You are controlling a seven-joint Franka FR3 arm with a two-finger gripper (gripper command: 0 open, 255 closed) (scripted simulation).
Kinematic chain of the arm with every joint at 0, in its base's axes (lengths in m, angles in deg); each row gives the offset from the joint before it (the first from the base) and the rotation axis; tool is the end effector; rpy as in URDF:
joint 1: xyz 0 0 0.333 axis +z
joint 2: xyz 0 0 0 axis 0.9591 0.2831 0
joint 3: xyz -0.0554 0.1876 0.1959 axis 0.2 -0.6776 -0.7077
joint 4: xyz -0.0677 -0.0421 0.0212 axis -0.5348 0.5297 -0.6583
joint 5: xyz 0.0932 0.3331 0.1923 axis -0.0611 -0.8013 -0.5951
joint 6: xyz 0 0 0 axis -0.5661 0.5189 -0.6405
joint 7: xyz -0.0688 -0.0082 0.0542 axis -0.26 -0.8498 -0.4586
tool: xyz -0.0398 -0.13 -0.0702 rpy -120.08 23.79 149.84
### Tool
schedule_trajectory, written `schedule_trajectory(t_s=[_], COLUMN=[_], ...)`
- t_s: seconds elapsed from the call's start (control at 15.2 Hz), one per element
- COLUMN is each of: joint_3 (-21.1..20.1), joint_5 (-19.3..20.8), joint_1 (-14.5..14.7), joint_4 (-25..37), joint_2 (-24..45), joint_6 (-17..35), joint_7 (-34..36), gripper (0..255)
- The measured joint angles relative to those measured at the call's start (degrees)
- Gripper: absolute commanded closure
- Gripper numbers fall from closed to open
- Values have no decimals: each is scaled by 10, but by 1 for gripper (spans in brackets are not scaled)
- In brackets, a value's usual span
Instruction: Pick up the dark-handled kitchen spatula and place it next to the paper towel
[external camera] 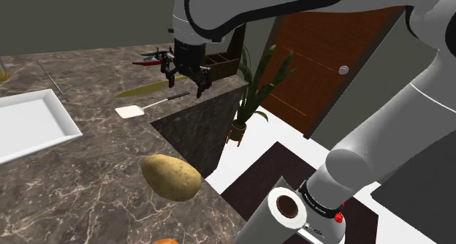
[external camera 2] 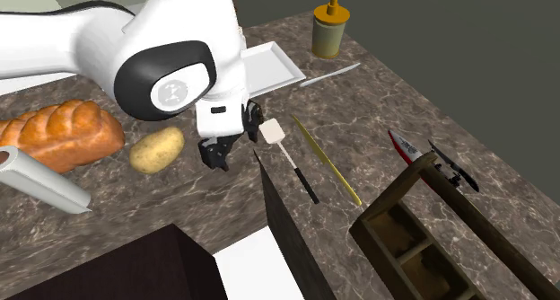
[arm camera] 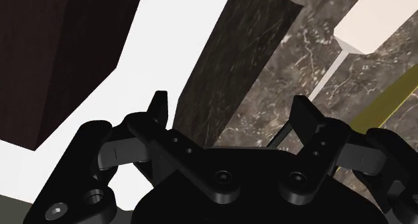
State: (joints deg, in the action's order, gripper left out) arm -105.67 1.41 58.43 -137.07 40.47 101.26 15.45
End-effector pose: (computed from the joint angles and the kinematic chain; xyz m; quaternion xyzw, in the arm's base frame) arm 0.4976 0.2017 0.3678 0.8437 -0.5365 0.0130 0.0121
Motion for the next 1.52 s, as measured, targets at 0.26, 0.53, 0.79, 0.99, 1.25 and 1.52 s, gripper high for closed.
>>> schedule_trajectory(t_s=[0.26,0.53,0.79,0.99,1.25,1.52], joint_3=[-9,15,46,51,57,58], joint_5=[84,153,192,200,209,211], joint_1=[8,39,69,73,75,75], joint_4=[76,159,236,233,219,218], joint_2=[116,220,298,311,324,326], joint_6=[10,6,-5,8,33,37], joint_7=[139,253,326,338,345,346], gripper=[0,0,0,0,0,0])
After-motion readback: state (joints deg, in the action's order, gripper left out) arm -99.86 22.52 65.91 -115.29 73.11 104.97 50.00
